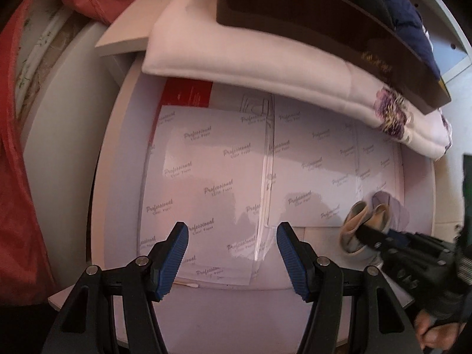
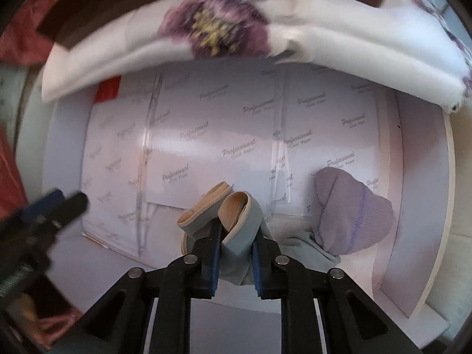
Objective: Organize soft objects
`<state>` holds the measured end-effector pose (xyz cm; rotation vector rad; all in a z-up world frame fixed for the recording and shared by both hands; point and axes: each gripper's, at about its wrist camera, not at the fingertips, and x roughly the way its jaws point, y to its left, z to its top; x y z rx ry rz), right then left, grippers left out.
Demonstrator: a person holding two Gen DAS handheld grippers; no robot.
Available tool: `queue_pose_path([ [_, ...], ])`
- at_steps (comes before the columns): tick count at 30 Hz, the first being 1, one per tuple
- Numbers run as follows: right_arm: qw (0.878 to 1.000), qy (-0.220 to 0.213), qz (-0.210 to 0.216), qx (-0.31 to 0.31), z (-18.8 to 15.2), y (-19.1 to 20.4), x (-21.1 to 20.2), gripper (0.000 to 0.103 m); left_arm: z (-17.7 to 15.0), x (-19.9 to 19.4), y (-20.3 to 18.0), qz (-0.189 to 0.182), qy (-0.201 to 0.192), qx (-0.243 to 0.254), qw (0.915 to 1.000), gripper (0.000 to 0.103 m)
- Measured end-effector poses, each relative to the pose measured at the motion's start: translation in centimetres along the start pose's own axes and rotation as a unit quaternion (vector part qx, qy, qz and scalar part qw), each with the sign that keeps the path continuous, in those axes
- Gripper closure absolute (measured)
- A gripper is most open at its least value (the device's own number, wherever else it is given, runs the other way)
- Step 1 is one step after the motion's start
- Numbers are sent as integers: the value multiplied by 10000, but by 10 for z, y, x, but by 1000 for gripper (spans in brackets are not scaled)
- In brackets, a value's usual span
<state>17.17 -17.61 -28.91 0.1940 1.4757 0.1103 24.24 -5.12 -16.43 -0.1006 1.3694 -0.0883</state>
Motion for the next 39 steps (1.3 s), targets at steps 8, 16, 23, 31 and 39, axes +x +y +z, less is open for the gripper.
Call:
queue_pose_path([
  [8,9999,-107,26,97,7,-12,-30,87,-2,7,-11,-92,122,202,9997,40],
  [16,9990,-402,91,144,11,-20,-73,88,-4,12,-30,-411,204,527,9976,40],
  [23,9978,-610,109,232,19,-28,-102,88,-7,17,-42,-606,256,701,9954,41],
  [31,9972,-666,42,343,22,-36,-108,88,-11,23,-50,-630,324,824,9941,41],
  [39,9958,-820,235,344,20,-40,-123,88,-15,27,-57,-662,354,915,9930,43],
])
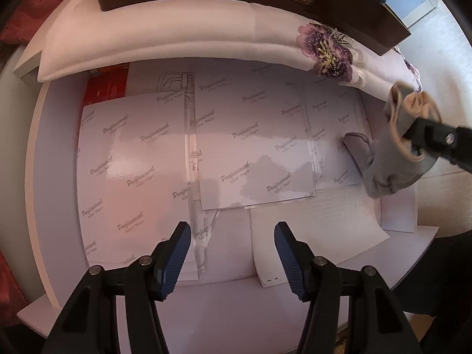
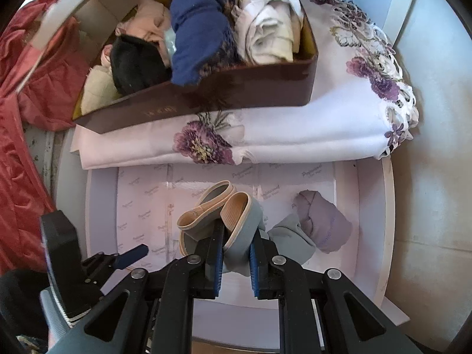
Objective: Organize soft objects
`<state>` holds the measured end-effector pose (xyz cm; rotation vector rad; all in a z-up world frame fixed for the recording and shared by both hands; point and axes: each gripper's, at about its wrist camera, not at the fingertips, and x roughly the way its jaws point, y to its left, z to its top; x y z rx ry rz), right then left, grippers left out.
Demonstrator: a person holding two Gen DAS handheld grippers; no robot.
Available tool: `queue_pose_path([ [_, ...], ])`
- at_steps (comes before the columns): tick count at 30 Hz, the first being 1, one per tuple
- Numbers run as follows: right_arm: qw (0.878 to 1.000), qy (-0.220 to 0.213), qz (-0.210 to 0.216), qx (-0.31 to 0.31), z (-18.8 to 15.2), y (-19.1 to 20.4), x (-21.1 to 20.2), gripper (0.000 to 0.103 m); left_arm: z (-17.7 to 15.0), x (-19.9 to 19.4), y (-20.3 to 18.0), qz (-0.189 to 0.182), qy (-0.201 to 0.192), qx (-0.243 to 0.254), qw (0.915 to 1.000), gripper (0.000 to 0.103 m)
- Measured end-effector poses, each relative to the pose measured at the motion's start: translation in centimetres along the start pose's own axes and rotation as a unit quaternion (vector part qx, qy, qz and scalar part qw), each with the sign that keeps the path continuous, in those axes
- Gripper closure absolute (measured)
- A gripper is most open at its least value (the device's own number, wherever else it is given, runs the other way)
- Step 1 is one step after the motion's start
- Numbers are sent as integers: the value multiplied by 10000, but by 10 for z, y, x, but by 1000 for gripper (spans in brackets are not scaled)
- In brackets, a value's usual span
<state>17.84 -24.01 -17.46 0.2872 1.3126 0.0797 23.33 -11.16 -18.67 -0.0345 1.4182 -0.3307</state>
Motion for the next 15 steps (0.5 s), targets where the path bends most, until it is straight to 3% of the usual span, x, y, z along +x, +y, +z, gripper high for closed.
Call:
queue_pose_path([
  [15,9983,-491,297,19,16,-17,-48,88,1,-5,-28,-222,-139,300,9992,44],
])
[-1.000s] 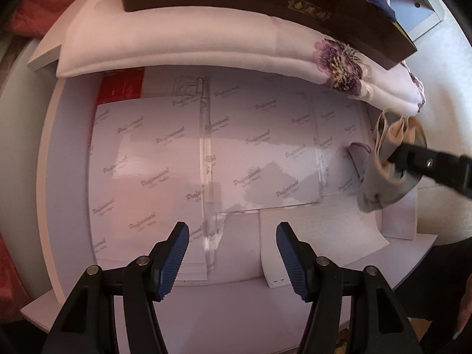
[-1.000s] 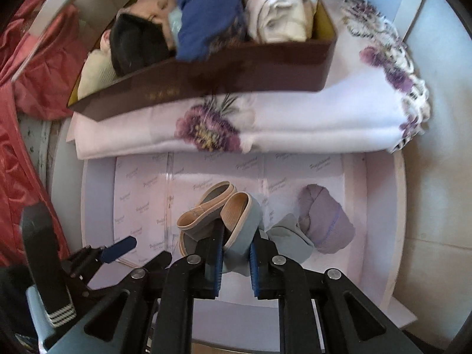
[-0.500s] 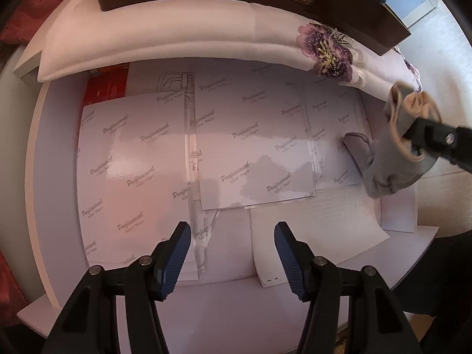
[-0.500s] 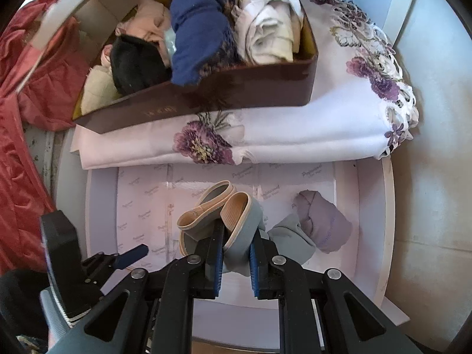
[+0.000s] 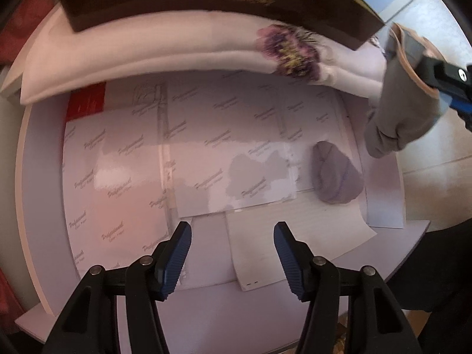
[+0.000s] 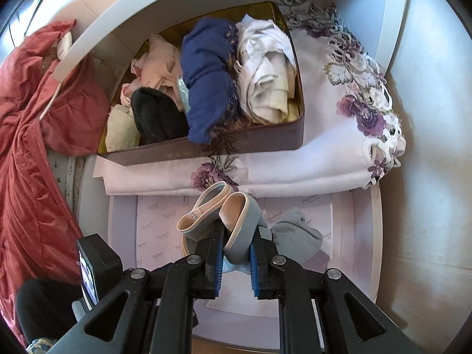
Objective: Organize soft objects
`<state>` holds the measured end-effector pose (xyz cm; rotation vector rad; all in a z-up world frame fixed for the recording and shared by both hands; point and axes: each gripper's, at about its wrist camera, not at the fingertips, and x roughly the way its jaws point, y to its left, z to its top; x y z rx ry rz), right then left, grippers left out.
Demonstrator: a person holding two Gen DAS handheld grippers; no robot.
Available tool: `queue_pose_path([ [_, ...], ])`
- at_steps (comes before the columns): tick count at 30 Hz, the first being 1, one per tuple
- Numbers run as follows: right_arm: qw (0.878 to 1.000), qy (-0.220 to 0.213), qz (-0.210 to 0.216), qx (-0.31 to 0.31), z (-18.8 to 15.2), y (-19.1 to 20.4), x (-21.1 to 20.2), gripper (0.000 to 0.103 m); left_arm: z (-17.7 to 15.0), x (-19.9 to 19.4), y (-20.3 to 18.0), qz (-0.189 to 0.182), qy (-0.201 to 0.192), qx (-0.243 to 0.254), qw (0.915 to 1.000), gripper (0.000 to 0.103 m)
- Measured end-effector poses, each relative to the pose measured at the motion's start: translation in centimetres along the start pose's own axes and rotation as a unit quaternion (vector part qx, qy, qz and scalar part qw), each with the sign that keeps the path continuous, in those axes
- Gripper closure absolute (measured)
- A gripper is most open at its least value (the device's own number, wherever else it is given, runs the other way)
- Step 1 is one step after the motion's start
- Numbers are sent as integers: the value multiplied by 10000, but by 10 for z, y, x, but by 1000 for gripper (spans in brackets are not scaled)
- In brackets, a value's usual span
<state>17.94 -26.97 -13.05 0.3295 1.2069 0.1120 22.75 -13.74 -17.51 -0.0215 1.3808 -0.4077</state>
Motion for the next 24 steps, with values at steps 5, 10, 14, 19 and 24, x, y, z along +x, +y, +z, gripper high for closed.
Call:
queue_pose_path([
  [5,9997,-251,-25,13,3,1,-4,88,2,1,-15,-127,-20,104,9999,44],
  [10,9993,-341,-46,138,4,-5,-1,88,1,8,-26,-124,76,169,9998,44],
  [14,9990,-420,10,158,5,-5,-2,88,2,14,-27,-191,158,50,9997,44],
  [19,9975,-668,111,182,7,-7,-13,88,10,19,-43,-326,169,27,9993,44],
  [24,9962,-810,160,275,8,-11,-18,88,25,29,-67,-590,288,-88,9978,44],
])
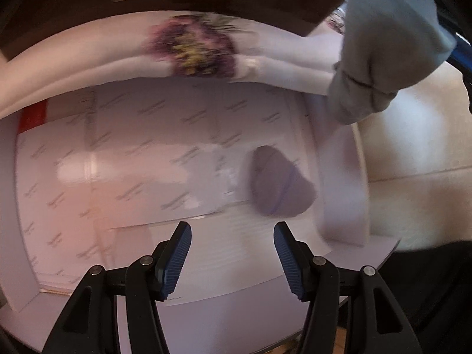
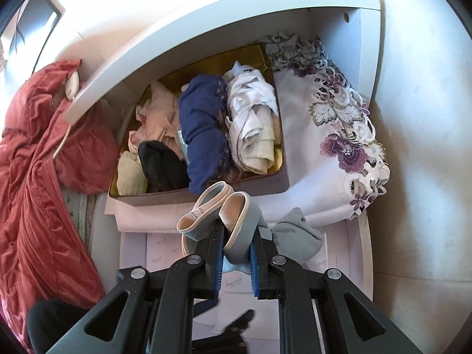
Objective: Organize soft objects
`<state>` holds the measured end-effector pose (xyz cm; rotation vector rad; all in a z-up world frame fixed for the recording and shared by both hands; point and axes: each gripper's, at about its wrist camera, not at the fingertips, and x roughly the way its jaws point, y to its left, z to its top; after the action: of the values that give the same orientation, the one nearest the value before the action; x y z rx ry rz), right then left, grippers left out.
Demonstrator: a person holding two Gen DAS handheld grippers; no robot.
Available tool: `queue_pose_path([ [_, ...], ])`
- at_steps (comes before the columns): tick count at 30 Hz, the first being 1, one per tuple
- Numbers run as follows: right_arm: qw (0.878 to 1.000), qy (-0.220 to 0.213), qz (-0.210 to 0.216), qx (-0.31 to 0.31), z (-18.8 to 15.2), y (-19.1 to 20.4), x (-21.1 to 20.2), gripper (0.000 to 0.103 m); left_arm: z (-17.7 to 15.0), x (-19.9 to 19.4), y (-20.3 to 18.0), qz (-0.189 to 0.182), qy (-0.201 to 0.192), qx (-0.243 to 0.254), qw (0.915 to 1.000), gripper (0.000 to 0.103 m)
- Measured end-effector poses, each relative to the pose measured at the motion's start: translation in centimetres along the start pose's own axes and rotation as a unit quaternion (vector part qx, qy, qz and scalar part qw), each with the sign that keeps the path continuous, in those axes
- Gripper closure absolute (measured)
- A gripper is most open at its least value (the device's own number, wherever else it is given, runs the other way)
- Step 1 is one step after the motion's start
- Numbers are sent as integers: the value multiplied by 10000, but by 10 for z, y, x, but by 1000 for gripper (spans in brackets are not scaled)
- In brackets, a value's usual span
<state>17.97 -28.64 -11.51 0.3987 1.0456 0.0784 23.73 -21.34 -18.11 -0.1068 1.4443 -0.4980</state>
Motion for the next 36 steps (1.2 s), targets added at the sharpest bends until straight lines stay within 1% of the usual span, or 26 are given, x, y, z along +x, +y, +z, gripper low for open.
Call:
queue_pose_path([
  [3,9999,25,-123,45,0,-4,3,88,9,10,-10,-79,140,-53,9999,43],
  [5,9997,46,-195,144,0,-8,5,88,14,18,-12,-96,246,-190,9995,41],
  [8,9989,25,-367,308,1,-16,6,88,18,28,-15,-127,354,-343,9987,35],
  [11,9980,-54,-388,489,3,-24,4,88,21,36,-20,-163,378,-482,9980,30],
  [13,9976,-146,-414,534,4,-26,2,88,23,41,-23,-161,432,-553,9974,25],
  [18,9971,-218,-405,610,6,-29,0,88,32,51,-33,-82,448,-669,9967,23],
  [23,9968,-191,-364,685,7,-32,3,88,34,69,-37,112,678,-793,9945,22],
  [25,9969,-152,-378,667,7,-32,5,88,35,80,-39,187,744,-818,9937,25],
  [26,9969,-134,-384,671,6,-32,7,88,35,84,-40,116,747,-850,9935,28],
  [27,9970,-100,-389,660,6,-32,9,88,33,86,-40,19,764,-862,9933,37],
  [28,9971,-51,-401,644,5,-31,11,88,33,87,-40,-100,788,-840,9933,48],
  [29,9971,-28,-409,640,4,-31,13,88,32,86,-37,-235,772,-795,9936,51],
  [31,9973,38,-418,610,3,-30,17,88,32,82,-35,-265,697,-685,9949,60],
  [32,9973,67,-421,598,2,-30,19,88,27,78,-34,-343,690,-638,9950,61],
  [33,9973,108,-427,589,2,-29,21,88,26,76,-31,-99,689,-723,9950,64],
  [36,9972,265,-454,534,-2,-27,30,88,15,58,-14,-53,629,-619,9961,68],
])
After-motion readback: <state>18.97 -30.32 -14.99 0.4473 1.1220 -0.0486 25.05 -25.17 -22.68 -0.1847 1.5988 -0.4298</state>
